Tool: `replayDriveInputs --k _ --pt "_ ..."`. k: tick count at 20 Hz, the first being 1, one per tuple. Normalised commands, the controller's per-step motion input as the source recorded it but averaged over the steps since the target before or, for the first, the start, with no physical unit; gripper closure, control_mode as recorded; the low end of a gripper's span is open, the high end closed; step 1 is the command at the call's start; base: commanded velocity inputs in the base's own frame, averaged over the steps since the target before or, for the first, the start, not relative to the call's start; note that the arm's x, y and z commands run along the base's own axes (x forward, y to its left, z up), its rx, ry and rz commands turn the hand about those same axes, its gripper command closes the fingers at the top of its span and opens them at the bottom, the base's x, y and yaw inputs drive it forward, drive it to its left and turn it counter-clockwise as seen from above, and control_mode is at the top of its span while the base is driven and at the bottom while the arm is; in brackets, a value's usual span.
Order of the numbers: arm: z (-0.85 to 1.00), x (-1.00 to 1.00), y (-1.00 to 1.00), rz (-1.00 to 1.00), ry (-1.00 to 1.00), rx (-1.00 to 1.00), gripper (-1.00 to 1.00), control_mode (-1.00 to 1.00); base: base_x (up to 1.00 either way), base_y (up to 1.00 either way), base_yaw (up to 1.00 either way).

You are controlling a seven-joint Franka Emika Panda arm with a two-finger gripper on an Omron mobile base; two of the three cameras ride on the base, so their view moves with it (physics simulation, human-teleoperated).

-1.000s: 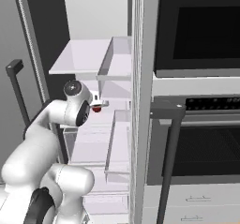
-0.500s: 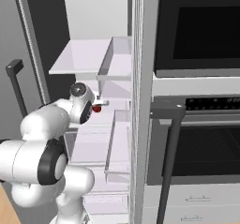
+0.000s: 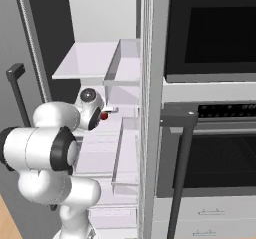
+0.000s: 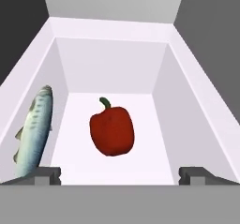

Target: Place one bell pepper and one fish in each tupperware on the nearby counter, to pack two identical lunches.

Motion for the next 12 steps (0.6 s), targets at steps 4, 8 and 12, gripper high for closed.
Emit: replayDriveInputs --k 4,8,12 --pt "-0.11 0.45 0.0 0.0 0.0 0.0 -1.0 -1.0 0.0 0.0 0.0" --pt "-0.26 0.18 0.0 0.0 0.0 0.0 -1.0 -1.0 0.0 0.0 0.0" --pt "-0.33 0.2 0.01 0.0 0.03 0.0 -1.0 -1.0 0.0 0.0 0.0"
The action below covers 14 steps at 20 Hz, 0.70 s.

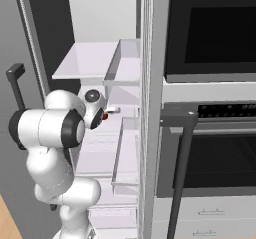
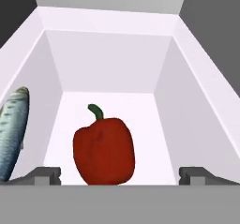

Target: Place one bell pepper and one fish in each tupperware on the nearby counter, to pack two identical lunches.

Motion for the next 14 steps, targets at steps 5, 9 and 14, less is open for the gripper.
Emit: replayDriveInputs --k 5,9,14 --pt "-0.15 0.23 0.0 0.0 0.01 0.0 -1.0 -1.0 0.0 0.0 0.0" --pt "-0.19 0.23 0.0 0.0 0.0 0.0 -1.0 -1.0 0.0 0.0 0.0" --pt "-0.39 0.03 0.0 0.0 0.03 0.0 1.0 -1.0 0.0 0.0 0.0"
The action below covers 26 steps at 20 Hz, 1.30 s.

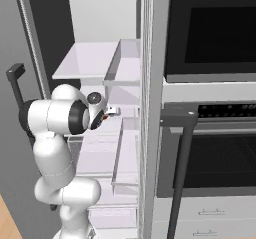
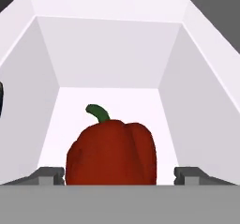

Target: Place one bell pepper and one fish in each tupperware on the nearby counter, to pack two identical lunches.

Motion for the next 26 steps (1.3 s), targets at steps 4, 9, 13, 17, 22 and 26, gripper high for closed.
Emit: replayDriveInputs --k 4,9,13,17,22,26 --pt "-0.16 0.04 0.0 0.0 0.0 0.0 1.0 -1.0 0.0 0.0 0.0" --pt "-0.02 0.0 0.0 0.0 -0.02 0.0 1.0 -1.0 0.0 0.0 0.0" --pt "0.0 -0.65 -0.12 -0.01 -0.15 0.05 1.0 -1.0 0.0 0.0 0.0" --pt "0.4 -1.0 -0.03 -0.08 -0.4 0.05 1.0 -1.0 0.0 0.0 0.0" --pt "0.99 -1.0 -0.07 -0.12 -0.21 0.04 1.0 -1.0 0.0 0.0 0.0" --pt "1.0 -0.89 -0.12 -0.11 -0.02 0.03 1.0 -1.0 0.0 0.0 0.0"
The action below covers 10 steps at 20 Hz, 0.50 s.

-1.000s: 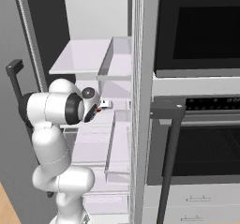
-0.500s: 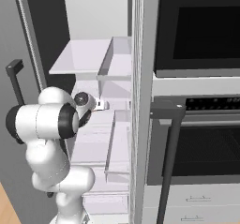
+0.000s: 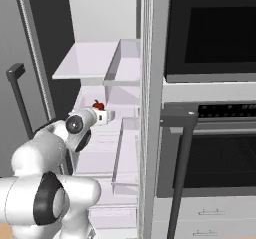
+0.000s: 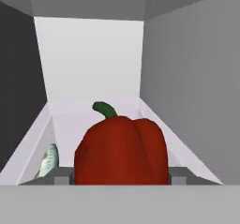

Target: Place one bell pepper and one fish in each tupperware on the nearby counter, to pack two identical lunches.

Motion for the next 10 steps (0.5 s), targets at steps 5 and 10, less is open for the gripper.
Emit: replayDriveInputs --k 5,10 --pt "1.0 -0.57 0.0 -0.09 0.01 0.0 1.0 -1.0 0.0 0.0 0.0" --pt "1.0 -0.9 0.0 -0.03 0.35 0.0 1.0 -1.0 0.0 0.0 0.0"
